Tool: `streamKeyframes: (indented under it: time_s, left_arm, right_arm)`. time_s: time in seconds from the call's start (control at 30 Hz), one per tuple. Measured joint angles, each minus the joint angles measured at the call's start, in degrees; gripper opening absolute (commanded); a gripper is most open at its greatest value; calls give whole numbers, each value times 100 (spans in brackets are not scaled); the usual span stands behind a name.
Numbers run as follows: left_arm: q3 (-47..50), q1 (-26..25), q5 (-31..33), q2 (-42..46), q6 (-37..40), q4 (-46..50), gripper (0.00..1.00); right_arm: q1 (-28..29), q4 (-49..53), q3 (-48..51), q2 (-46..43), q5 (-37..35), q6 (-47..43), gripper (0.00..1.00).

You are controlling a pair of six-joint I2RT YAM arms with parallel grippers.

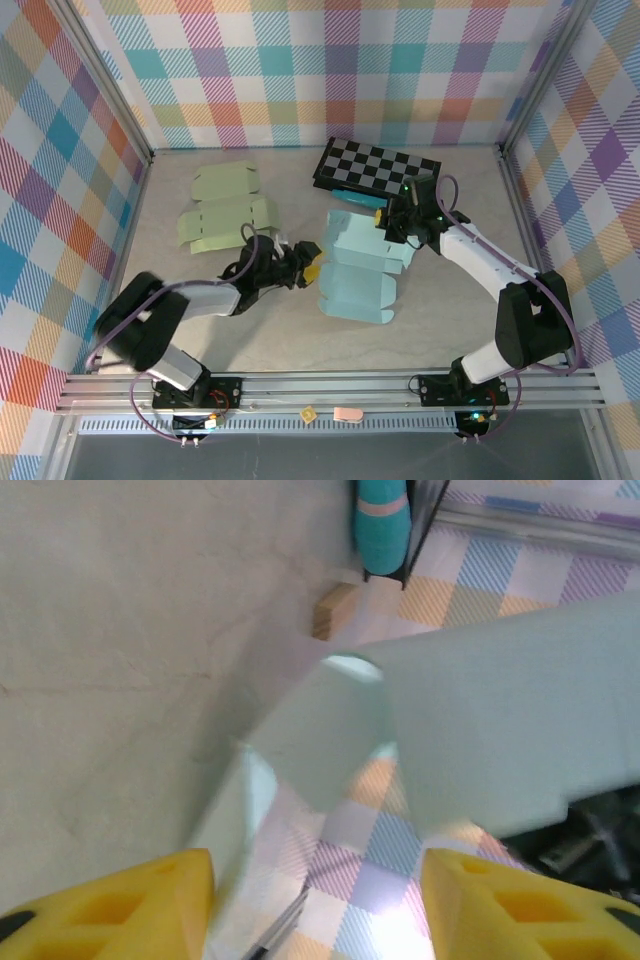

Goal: Fold the paper box

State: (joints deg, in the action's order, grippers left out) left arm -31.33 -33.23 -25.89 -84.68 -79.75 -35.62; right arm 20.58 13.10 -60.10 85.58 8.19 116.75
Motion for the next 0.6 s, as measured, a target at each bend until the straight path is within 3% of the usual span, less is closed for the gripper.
streamKeyframes:
  time_s: [0.13, 0.23, 0.47, 0.6]
  left_arm:
    - [-796, 190, 61, 1252, 857, 2044, 70]
    - [-1294, 586, 107, 1633, 1469, 3145, 69]
    - [-2044, 841, 402, 1163, 2881, 5248, 62]
    - [-2033, 863, 544, 1005, 3567, 5855, 46]
  right_arm:
    - [125, -17, 0, -2, -151, -387, 0]
    - [422, -297, 94, -37, -431, -678, 0]
    - [1250, -1399, 730, -24, -798, -1021, 0]
    - [1390, -1967, 820, 105, -798, -1274, 0]
